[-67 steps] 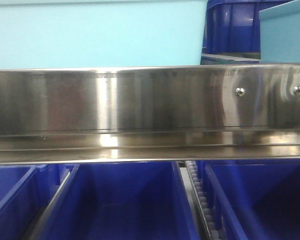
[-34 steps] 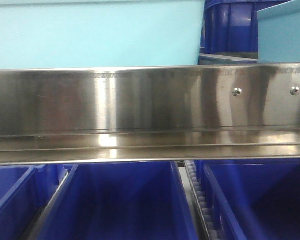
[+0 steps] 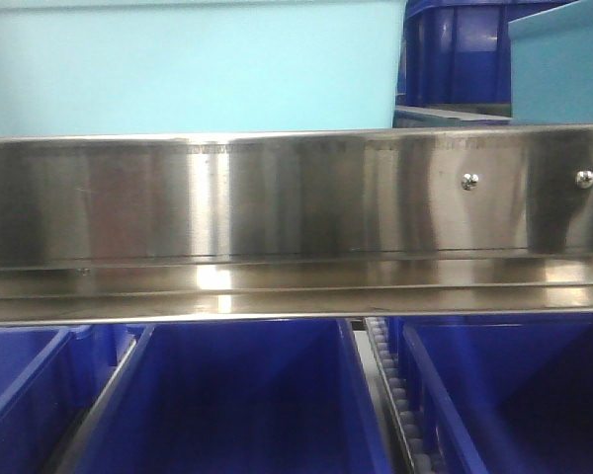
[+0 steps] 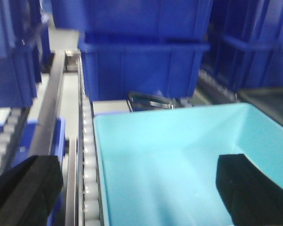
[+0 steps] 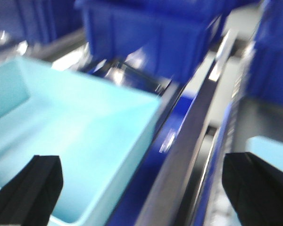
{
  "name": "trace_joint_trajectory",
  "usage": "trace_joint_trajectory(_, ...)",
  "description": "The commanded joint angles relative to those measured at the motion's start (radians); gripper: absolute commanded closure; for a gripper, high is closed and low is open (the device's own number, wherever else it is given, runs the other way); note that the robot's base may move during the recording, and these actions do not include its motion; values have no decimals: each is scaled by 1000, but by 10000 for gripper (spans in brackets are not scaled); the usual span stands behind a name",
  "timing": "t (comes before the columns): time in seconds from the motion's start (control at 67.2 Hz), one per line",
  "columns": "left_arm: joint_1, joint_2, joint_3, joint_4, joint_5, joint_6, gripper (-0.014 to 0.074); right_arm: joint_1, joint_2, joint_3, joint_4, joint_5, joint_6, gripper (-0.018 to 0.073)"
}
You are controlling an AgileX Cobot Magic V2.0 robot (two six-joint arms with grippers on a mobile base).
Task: Move two blue bins to right shelf middle
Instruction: 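Close both grippers on opposite side walls of the teal bin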
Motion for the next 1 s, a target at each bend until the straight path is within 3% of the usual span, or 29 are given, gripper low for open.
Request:
trace_joint_trajectory(0.0,-4,83,-90,-10,102,0,27,6,87,-108,11,116,39,-9)
trace_joint_trajectory(0.074,-4,163,-165,-10,192,-7,27,6,171,-227,11,229,104,-9)
trace_joint_trajectory(0.223,-4,321,-277,-10,333,-17,27,6,331,-401,11,382,127,-9)
trace_joint_trajectory(0.432,35,477,-322,-44,394,-7,27,6,511,-519,-16,470,148,-9)
trace_joint_trajectory(0.655,87,604,-322,-53,401,20,27,6,628,-523,-16,470,162,-9)
trace_joint_trajectory(0.729,106,641,-322,-97,401,49,27,6,655,-523,-16,463,174,-9)
trace_joint_trajectory(0.804,111,668,-322,-140,401,79,27,6,676,-523,-16,450,178,-9)
trace_joint_trajectory(0.982,111,715,-322,-138,403,91,27,6,710,-522,-16,436,183,0)
